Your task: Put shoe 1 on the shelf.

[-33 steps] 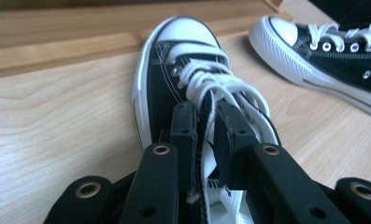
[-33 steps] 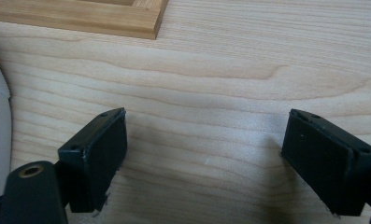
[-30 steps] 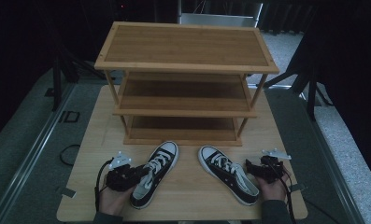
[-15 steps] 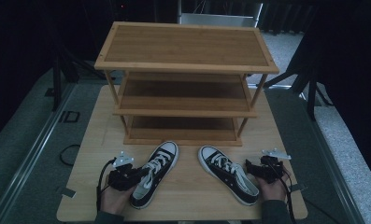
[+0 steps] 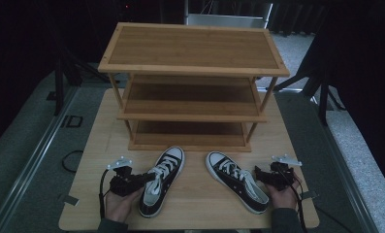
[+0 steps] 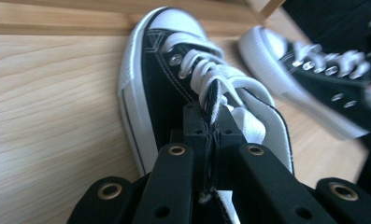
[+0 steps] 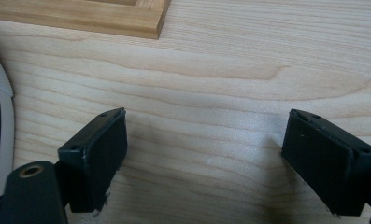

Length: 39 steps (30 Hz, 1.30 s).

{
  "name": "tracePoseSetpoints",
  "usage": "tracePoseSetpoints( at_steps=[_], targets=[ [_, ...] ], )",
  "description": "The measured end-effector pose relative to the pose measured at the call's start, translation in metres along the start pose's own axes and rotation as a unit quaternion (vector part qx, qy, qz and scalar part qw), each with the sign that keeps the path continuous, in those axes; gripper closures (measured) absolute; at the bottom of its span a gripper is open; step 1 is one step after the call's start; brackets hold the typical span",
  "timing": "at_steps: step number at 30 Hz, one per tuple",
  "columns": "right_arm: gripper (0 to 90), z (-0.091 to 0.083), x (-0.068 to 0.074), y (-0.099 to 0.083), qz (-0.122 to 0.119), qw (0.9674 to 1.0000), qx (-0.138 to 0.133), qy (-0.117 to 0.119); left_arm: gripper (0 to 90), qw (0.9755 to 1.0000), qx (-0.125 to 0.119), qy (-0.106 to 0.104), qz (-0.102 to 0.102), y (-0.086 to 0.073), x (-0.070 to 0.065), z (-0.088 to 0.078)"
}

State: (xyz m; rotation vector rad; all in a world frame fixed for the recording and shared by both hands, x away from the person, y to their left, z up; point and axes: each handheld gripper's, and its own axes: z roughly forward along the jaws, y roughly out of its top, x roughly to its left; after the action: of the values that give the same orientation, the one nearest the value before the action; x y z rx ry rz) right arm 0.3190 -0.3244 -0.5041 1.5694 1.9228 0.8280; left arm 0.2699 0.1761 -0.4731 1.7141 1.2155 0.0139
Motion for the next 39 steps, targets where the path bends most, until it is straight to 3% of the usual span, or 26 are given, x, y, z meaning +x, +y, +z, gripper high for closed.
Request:
tracePoseSetpoints(
  at_steps=[5,17,39],
  targets=[
    [14.2,0.000,0.000,0.000,-0.001,1.0000,0.000,0.001,87.9,0.9995,-0.017,-0.023,-0.015,0.006,-0.003,-0.003],
    [14.2,0.000,0.000,0.000,-0.001,1.0000,0.000,0.001,87.6,0.9989,-0.031,-0.034,-0.002,0.025,-0.009,-0.026],
    [14.2,0.000,0.001,0.000,0.000,1.0000,0.000,0.001,87.6,0.9966,-0.062,-0.050,0.023,0.066,-0.028,-0.050]
  ],
)
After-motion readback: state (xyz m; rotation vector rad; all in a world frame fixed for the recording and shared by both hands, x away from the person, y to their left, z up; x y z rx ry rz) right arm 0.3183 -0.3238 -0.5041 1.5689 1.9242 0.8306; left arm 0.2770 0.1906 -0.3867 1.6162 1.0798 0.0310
